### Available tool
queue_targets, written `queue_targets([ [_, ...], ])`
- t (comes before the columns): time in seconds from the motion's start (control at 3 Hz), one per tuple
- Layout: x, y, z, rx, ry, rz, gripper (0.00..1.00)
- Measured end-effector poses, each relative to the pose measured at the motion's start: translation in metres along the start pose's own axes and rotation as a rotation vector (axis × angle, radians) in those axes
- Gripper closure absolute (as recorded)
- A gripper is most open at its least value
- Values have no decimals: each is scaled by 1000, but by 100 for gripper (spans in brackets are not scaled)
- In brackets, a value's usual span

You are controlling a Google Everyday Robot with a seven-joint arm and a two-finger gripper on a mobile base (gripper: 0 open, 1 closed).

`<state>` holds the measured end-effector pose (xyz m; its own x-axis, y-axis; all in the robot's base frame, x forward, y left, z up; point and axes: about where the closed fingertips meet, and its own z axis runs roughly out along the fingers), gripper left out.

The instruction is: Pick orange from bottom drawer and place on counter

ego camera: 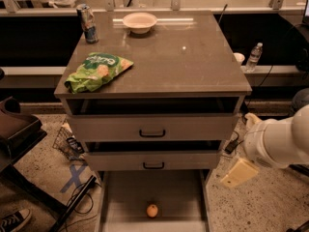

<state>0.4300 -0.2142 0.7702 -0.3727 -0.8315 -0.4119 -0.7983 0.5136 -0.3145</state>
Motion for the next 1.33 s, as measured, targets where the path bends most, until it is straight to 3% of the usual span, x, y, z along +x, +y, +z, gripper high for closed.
queue_targets([
  [0.67, 23, 47, 129, -174, -136, 95, 0],
  [1.0, 34, 65, 200, -217, -229, 124, 0],
  [1.33, 41, 72, 234, -231, -265, 137, 0],
])
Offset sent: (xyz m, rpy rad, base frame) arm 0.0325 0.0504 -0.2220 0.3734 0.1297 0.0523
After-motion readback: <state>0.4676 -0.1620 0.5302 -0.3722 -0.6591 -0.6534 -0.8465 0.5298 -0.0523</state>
